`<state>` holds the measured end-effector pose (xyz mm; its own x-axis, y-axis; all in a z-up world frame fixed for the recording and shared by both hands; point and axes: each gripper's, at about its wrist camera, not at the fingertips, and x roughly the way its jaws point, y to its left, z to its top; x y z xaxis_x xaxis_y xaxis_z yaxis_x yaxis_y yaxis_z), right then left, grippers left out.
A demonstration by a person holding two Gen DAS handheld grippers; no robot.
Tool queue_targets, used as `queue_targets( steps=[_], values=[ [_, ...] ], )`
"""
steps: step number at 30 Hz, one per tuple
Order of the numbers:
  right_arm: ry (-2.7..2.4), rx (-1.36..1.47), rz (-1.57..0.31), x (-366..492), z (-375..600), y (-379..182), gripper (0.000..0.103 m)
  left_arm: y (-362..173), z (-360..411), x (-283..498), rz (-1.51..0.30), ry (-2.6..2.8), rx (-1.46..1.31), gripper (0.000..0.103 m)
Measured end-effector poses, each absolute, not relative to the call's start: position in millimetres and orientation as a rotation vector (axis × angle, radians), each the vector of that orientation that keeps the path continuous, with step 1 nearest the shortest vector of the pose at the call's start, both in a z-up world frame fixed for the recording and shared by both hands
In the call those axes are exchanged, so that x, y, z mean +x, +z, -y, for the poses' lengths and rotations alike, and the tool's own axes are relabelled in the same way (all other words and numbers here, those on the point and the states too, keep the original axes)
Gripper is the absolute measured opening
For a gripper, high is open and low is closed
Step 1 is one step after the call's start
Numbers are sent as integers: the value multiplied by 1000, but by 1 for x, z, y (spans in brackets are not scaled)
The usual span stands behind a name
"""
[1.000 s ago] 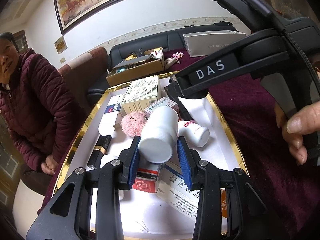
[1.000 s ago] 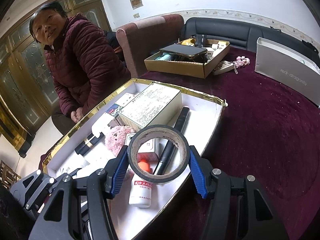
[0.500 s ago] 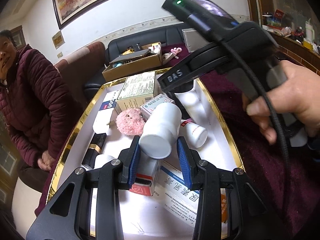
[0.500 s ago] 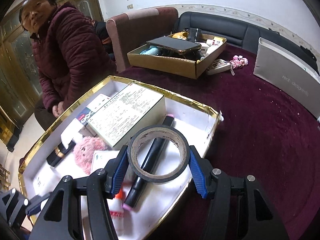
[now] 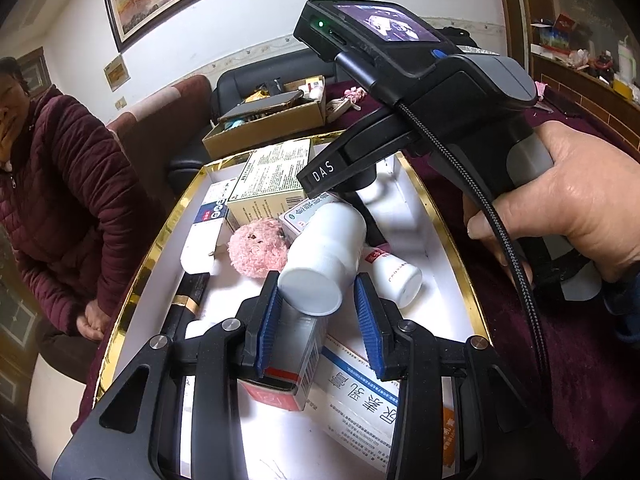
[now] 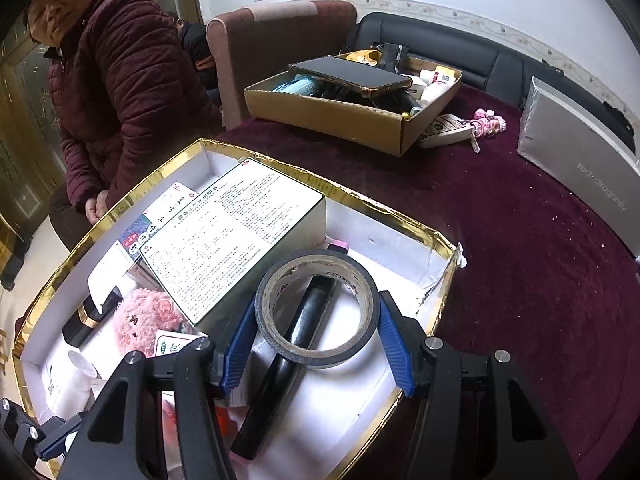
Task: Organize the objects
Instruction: 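Lower the white container with the left gripper while the right gripper lowers the tape roll, opening both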
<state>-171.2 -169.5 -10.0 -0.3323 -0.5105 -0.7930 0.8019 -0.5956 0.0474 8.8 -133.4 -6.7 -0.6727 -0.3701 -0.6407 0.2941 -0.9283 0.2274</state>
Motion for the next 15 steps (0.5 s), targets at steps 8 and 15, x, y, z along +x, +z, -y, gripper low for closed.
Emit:
queue_targets(
  steps=[8, 15],
  values=[
    [-1994, 1028, -448, -167, 168, -7, 72, -7, 137, 10, 121, -2561, 1020, 65],
    [-2009, 1000, -407, -154, 154, 9, 77, -9, 136, 13, 122, -2544, 1039, 68]
  ],
)
